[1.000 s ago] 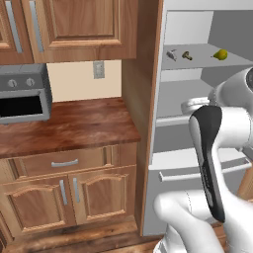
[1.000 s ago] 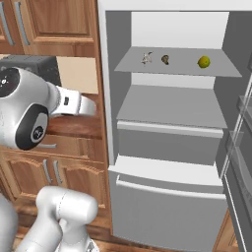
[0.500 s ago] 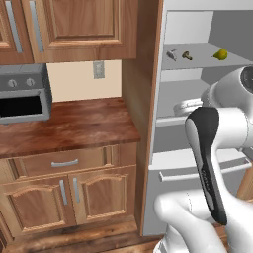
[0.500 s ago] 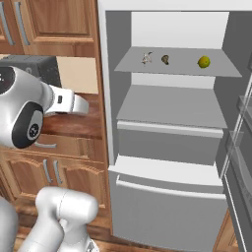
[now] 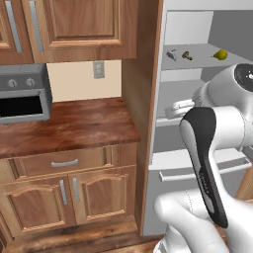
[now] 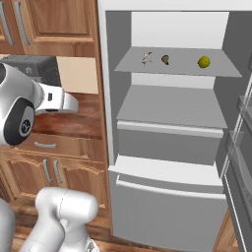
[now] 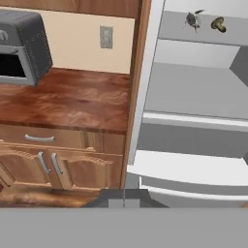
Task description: Open the fridge, remove the pear, mushroom, and fish, and place them on any counter.
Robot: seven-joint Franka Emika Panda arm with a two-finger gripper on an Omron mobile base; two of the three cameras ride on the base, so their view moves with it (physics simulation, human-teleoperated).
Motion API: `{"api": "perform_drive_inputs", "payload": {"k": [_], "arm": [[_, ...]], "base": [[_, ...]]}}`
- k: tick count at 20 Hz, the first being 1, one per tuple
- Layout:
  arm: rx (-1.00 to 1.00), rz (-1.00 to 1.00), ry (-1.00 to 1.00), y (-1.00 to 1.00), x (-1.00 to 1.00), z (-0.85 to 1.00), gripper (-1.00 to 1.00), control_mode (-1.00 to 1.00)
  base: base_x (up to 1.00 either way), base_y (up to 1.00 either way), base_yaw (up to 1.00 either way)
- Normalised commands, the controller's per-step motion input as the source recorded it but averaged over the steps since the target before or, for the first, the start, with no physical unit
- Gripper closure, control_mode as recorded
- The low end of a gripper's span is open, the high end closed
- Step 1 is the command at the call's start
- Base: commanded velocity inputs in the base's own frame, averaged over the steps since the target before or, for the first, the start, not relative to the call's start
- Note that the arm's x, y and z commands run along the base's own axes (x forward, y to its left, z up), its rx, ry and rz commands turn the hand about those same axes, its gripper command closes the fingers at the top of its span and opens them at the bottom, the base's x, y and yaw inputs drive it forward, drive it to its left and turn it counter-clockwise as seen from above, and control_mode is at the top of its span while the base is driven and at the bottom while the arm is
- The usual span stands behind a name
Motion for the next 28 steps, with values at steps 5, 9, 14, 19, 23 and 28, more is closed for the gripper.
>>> {"api": "perform_drive_inputs", "payload": {"k": [5,9,14,19,23,28], "arm": [[0.02,-0.02,-0.02,-0.06,-0.16,0.0,1.0,-1.0],[0.0,-0.07,-0.1,-0.09,-0.36,0.0,1.0,-1.0],[0.0,-0.05,-0.02,-0.17,-0.23,0.0,1.0,-1.0],[0.01,-0.01,0.0,-0.16,-0.09,0.0,1.0,1.0],[0.0,0.0,0.0,0.0,0.0,0.0,1.0,1.0],[0.0,0.0,0.0,0.0,0.0,0.0,1.0,1.0]], "base": [[0.0,0.0,0.0],[0.0,0.0,0.0],[0.0,0.0,0.0],[0.0,-0.23,0.0],[0.0,-0.39,0.0],[0.0,-0.49,0.0]]}}
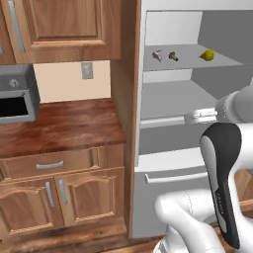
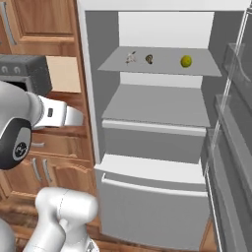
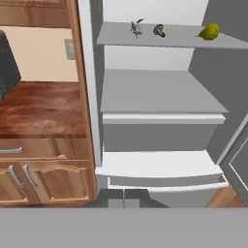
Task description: Open the fridge, remove the pear, mushroom, and fish, and place them on any counter.
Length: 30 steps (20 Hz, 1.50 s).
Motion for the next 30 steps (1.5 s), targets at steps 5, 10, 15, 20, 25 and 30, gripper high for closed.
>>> {"api": "perform_drive_inputs", "payload": {"k": [5,10,15,20,25,30], "arm": [[0.0,0.0,0.0,0.0,0.0,0.0,1.0,1.0],[0.0,0.0,0.0,0.0,0.0,0.0,1.0,1.0],[0.0,0.0,0.0,0.0,0.0,0.0,1.0,1.0],[0.0,0.0,0.0,0.0,0.0,0.0,1.0,1.0],[0.0,0.0,0.0,0.0,0.0,0.0,1.0,1.0],[0.0,0.0,0.0,0.0,0.0,0.0,1.0,1.0]], "base": [[0.16,-0.58,0.0],[0.77,-0.44,0.0],[0.74,-0.28,0.0],[0.28,-0.17,-0.03],[0.02,-0.03,-0.05],[0.0,0.0,0.0]]}}
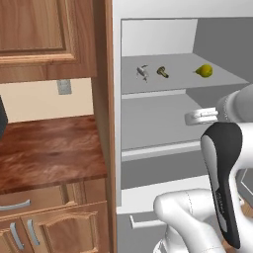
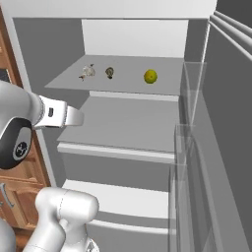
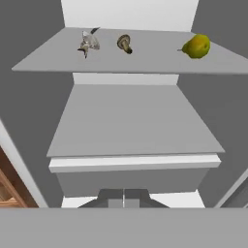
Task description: Open the fridge, remove the pear, mushroom, and fish, and place them on any counter.
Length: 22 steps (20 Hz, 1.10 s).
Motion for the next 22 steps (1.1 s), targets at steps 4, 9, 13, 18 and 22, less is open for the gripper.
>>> {"api": "perform_drive_inputs", "payload": {"k": [4,9,13,18,22], "arm": [[0.0,0.0,0.0,0.0,0.0,0.0,1.0,1.0],[0.0,0.0,0.0,0.0,0.0,0.0,1.0,1.0],[0.0,0.0,0.0,0.0,0.0,0.21,1.0,-1.0],[0.0,0.0,0.01,0.0,0.0,0.41,1.0,-1.0],[0.0,0.0,0.0,0.0,-0.01,0.18,1.0,-1.0]], "base": [[-0.01,0.0,0.0],[0.01,0.0,0.0],[0.0,0.0,0.0],[0.0,0.0,0.0],[0.0,0.0,0.0]]}}
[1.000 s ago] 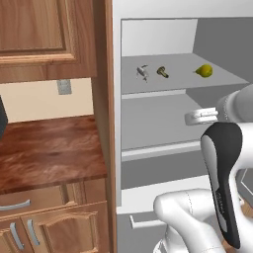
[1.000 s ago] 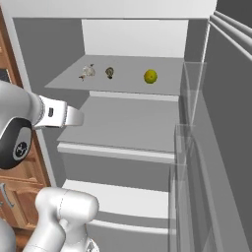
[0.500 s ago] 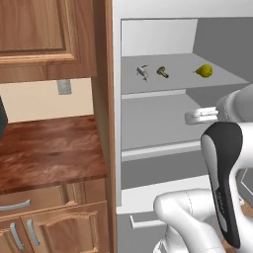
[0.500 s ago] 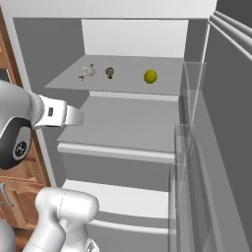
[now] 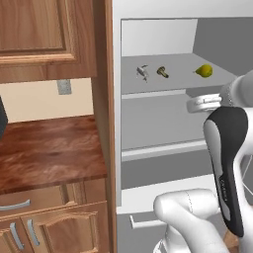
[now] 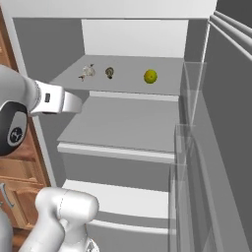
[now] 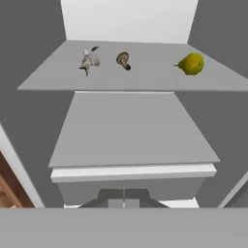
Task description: Open the fridge, remove the pear, mushroom, and fish, and place them on any counter.
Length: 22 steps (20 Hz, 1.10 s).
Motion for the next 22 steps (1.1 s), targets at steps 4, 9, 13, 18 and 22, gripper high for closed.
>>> {"api": "perform_drive_inputs", "payload": {"k": [4,9,13,18,22], "arm": [[0.0,0.01,-0.03,0.0,-0.01,-0.08,1.0,-1.0],[0.02,0.01,-0.02,0.04,0.0,-0.19,-1.0,-1.0],[0.0,0.0,-0.01,0.01,0.12,0.0,-1.0,-1.0],[0.05,0.0,0.0,0.03,0.52,0.12,-1.0,-1.0],[0.11,0.04,-0.01,0.0,0.69,0.05,-1.0,-1.0]], "base": [[0.0,0.0,0.0],[0.0,0.0,0.0],[0.0,0.0,0.0],[0.0,0.0,0.0],[0.0,0.0,0.0]]}}
